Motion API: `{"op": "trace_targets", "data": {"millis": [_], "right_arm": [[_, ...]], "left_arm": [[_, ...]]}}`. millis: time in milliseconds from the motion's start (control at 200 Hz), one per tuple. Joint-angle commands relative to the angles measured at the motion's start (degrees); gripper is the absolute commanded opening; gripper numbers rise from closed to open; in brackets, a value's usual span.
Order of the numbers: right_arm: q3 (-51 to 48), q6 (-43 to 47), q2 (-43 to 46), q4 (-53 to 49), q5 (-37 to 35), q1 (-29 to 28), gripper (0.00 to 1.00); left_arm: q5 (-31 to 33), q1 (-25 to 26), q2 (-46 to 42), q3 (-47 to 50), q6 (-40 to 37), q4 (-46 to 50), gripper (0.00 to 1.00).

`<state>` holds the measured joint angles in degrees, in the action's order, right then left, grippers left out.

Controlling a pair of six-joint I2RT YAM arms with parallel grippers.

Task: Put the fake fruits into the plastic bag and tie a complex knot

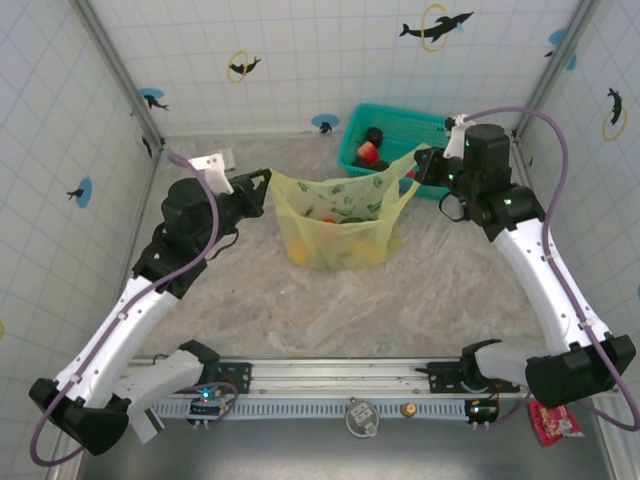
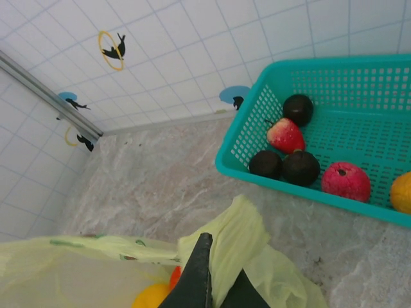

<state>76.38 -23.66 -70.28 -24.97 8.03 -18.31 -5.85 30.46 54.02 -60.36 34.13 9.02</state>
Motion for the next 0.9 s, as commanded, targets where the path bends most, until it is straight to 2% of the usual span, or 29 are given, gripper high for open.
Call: {"op": "trace_targets", "data": {"millis": [0,35,110,235,365,485,580,711,891], "right_arm": [[2.6,-0.4,0.1,2.5,0.2,0.2,0.0],[2.9,-0.3,0.0,2.5,0.1,0.3,0.0],[3.3,-0.1,-0.3,2.4,0.1,0.4,0.0],[3.7,0.0,-0.6,2.1,0.2,0.7,0.0],[4.1,0.1,-1.0,1.9,0.3,0.9,0.0],[5.0,0.3,-1.6,1.4,0.5,1.1,0.0],[5.5,0.6,-2.0,1.2,0.6,1.2,0.0],[5.7,0.6,-2.3,1.3,1.3,1.2,0.0],[5.8,1.1,-2.7,1.0,2.7,1.2,0.0]], "left_arm": [[-3.0,0.3,-2.2,-0.7,-2.3,-4.4,0.27],[-2.9,0.3,-2.6,-0.6,-3.4,-4.5,0.4],[-2.9,0.3,-4.2,0.7,-5.7,-5.4,0.59],[-5.6,0.3,-7.7,4.7,-10.1,-7.9,0.72],[-7.3,0.3,-12.8,12.5,-15.2,-11.1,0.76],[-8.5,0.3,-19.0,22.6,-18.2,-18.6,0.79],[-7.1,0.3,-21.3,26.6,-21.6,-20.3,0.82],[-10.3,0.3,-20.7,32.0,-23.4,-28.5,0.81],[-10.3,0.3,-12.7,31.7,-26.3,-37.5,0.79]]}}
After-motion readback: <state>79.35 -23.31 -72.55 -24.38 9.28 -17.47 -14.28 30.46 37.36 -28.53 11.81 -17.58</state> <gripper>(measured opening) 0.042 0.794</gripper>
